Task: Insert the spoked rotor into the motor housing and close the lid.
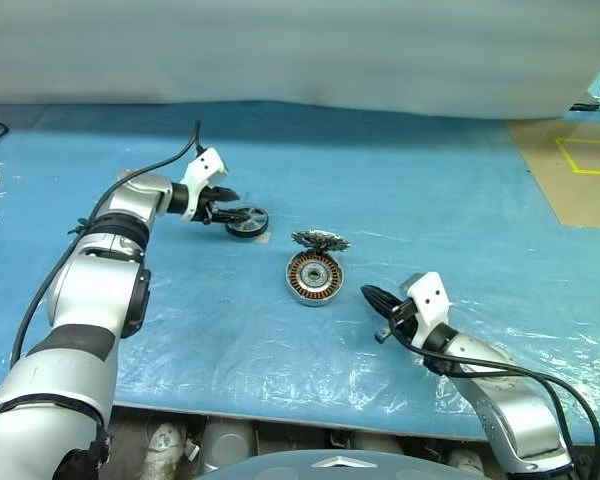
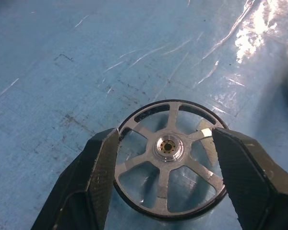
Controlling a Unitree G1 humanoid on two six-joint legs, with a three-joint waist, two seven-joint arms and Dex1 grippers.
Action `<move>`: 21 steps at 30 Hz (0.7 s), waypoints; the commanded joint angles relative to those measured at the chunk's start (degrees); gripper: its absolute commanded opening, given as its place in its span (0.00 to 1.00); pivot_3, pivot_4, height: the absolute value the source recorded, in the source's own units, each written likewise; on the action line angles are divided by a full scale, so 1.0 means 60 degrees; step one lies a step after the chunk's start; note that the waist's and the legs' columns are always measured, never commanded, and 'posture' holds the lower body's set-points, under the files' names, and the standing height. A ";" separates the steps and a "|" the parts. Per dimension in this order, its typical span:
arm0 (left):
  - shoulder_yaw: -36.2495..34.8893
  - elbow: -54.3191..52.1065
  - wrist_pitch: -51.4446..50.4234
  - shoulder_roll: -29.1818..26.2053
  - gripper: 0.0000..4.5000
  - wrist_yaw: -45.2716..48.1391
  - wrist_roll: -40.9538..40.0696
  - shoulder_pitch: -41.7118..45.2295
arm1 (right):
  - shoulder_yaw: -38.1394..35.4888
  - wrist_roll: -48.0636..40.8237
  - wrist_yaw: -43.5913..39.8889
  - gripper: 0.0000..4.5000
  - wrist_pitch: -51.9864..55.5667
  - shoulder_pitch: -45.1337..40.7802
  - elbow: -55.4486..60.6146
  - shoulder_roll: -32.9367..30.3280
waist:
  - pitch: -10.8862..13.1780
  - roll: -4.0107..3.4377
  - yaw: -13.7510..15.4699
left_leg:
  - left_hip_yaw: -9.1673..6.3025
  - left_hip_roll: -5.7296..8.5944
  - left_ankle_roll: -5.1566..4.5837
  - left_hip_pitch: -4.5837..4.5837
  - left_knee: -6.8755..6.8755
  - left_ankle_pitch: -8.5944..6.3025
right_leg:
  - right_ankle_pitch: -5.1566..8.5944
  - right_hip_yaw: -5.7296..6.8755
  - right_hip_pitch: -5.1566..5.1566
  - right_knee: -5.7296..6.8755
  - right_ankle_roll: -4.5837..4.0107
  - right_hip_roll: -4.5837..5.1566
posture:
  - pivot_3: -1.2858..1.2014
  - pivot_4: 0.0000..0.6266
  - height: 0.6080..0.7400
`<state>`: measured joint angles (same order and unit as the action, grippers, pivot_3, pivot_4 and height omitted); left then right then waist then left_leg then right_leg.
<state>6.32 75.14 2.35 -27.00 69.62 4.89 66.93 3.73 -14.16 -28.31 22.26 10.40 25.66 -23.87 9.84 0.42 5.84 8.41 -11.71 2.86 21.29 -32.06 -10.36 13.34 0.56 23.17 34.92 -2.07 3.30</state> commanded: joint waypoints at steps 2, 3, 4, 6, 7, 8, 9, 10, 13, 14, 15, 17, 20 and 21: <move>0.0053 0.0015 0.0341 0.0002 0.72 0.0058 0.0316 0.0219 | -0.0075 -0.0022 0.0119 0.00 0.0054 -0.0183 0.0243 0.0068 | 0.0002 0.0004 -0.0002 | -0.0002 -0.0001 0.0000 0.0000 0.0003 0.0000 | -0.0019 0.0003 0.0000 -0.0002 0.0032 -0.0001 | 0.52 0.24 1.00; 0.0085 0.0023 0.0393 0.0019 0.72 0.0106 0.0389 0.0197 | -0.0117 -0.0049 0.0137 0.00 0.0113 -0.0218 0.0253 0.0065 | 0.0003 0.0005 0.0000 | -0.0002 -0.0001 0.0000 0.0000 0.0005 0.0000 | -0.0019 0.0003 0.0000 -0.0003 0.0032 0.0000 | 0.52 0.24 1.00; 0.0185 0.0025 0.0543 0.0023 0.72 0.0096 0.0532 0.0146 | -0.0164 -0.0076 0.0150 0.00 0.0171 -0.0244 0.0272 0.0054 | 0.0003 0.0005 0.0002 | -0.0002 -0.0001 0.0000 0.0000 0.0006 0.0000 | -0.0020 0.0003 0.0000 -0.0004 0.0032 0.0000 | 0.52 0.24 1.00; 0.0407 0.0026 0.0941 0.0014 0.72 -0.0009 0.0862 0.0027 | -0.0204 -0.0069 0.0176 0.00 0.0302 -0.0284 0.0295 0.0011 | 0.0003 0.0005 0.0003 | -0.0002 0.0000 0.0000 0.0000 0.0008 0.0000 | -0.0020 0.0004 0.0000 -0.0008 0.0032 0.0000 | 0.52 0.24 1.00; 0.0466 0.0029 0.1069 0.0016 0.72 0.0043 0.0961 -0.0026 | -0.0165 0.0119 0.0230 0.00 0.0317 -0.0292 0.0249 -0.0078 | 0.0003 0.0005 0.0003 | -0.0002 -0.0001 0.0000 0.0000 0.0008 0.0000 | -0.0020 0.0004 -0.0001 -0.0008 0.0032 0.0000 | 0.52 0.24 1.00; 0.0509 0.0031 0.1185 0.0014 0.72 0.0104 0.1036 -0.0066 | -0.0116 0.0261 0.0248 0.00 0.0322 -0.0280 0.0192 -0.0153 | 0.0003 0.0005 0.0003 | -0.0002 -0.0001 0.0000 0.0000 0.0008 0.0000 | -0.0020 0.0004 -0.0002 -0.0009 0.0032 0.0001 | 0.52 0.24 1.00; 0.0524 0.0026 0.1260 0.0002 0.72 0.0231 0.1072 -0.0098 | -0.0083 0.0350 0.0261 0.00 0.0366 -0.0253 0.0170 -0.0210 | 0.0003 0.0005 0.0005 | -0.0002 0.0000 0.0000 -0.0001 0.0008 0.0000 | -0.0020 0.0004 -0.0002 -0.0009 0.0033 0.0001 | 0.52 0.24 1.00; 0.0534 0.0025 0.1320 -0.0007 0.72 0.0333 0.1094 -0.0127 | -0.0062 0.0409 0.0284 0.00 0.0421 -0.0225 0.0161 -0.0244 | 0.0003 0.0006 0.0005 | -0.0002 -0.0001 0.0000 -0.0001 0.0008 0.0000 | -0.0020 0.0004 -0.0003 -0.0008 0.0033 0.0001 | 0.52 0.24 1.00; 0.0540 0.0011 0.1471 -0.0083 0.72 0.0592 0.1175 -0.0244 | -0.0003 0.0499 0.0302 0.00 0.0509 -0.0151 0.0178 -0.0259 | 0.0004 0.0006 0.0005 | -0.0002 -0.0001 0.0000 -0.0004 0.0012 0.0000 | -0.0020 0.0004 -0.0003 -0.0009 0.0033 0.0000 | 0.52 0.24 1.00; 0.0539 0.0001 0.1507 -0.0117 0.72 0.0659 0.1199 -0.0279 | 0.0028 0.0526 0.0302 0.00 0.0530 -0.0137 0.0183 -0.0251 | 0.0004 0.0007 0.0005 | -0.0002 -0.0001 0.0000 -0.0004 0.0014 0.0000 | -0.0020 0.0004 -0.0003 -0.0009 0.0033 0.0000 | 0.52 0.24 1.00; 0.0542 -0.0005 0.1544 -0.0145 0.72 0.0713 0.1228 -0.0311 | 0.0054 0.0548 0.0299 0.00 0.0540 -0.0128 0.0183 -0.0240 | 0.0004 0.0007 0.0005 | -0.0002 -0.0001 0.0000 -0.0004 0.0014 0.0000 | -0.0020 0.0005 -0.0003 -0.0009 0.0033 0.0000 | 0.52 0.24 1.00; 0.0588 -0.0004 0.1647 -0.0208 0.72 0.0783 0.1331 -0.0397 | 0.0110 0.0578 0.0300 0.00 0.0574 -0.0151 0.0180 -0.0206 | 0.0004 0.0006 -0.0005 | -0.0003 0.0000 0.0000 -0.0006 0.0014 0.0000 | -0.0020 0.0003 -0.0004 -0.0009 0.0033 0.0001 | 0.52 0.24 1.00; 0.0625 0.0001 0.1740 -0.0261 0.72 0.0824 0.1434 -0.0480 | 0.0154 0.0595 0.0281 0.00 0.0618 -0.0272 0.0135 -0.0192 | 0.0004 0.0006 -0.0008 | -0.0002 -0.0002 0.0000 -0.0018 0.0018 0.0000 | -0.0019 0.0003 -0.0012 -0.0009 0.0032 0.0000 | 0.52 0.24 1.00; 0.0628 0.0003 0.1745 -0.0270 0.72 0.0796 0.1453 -0.0485 | 0.0159 0.0603 0.0271 0.00 0.0626 -0.0314 0.0113 -0.0191 | 0.0004 0.0006 -0.0009 | -0.0002 -0.0002 0.0000 -0.0022 0.0018 0.0000 | -0.0018 0.0003 -0.0016 -0.0009 0.0030 0.0001 | 0.52 0.24 1.00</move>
<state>9.44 75.67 12.29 -27.48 73.83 12.75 64.45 4.97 -10.40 -26.63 26.24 9.30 25.64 -25.06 9.86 0.46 5.78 8.40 -11.72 2.86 21.15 -31.95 -10.36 13.24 0.57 23.07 34.87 -1.91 3.31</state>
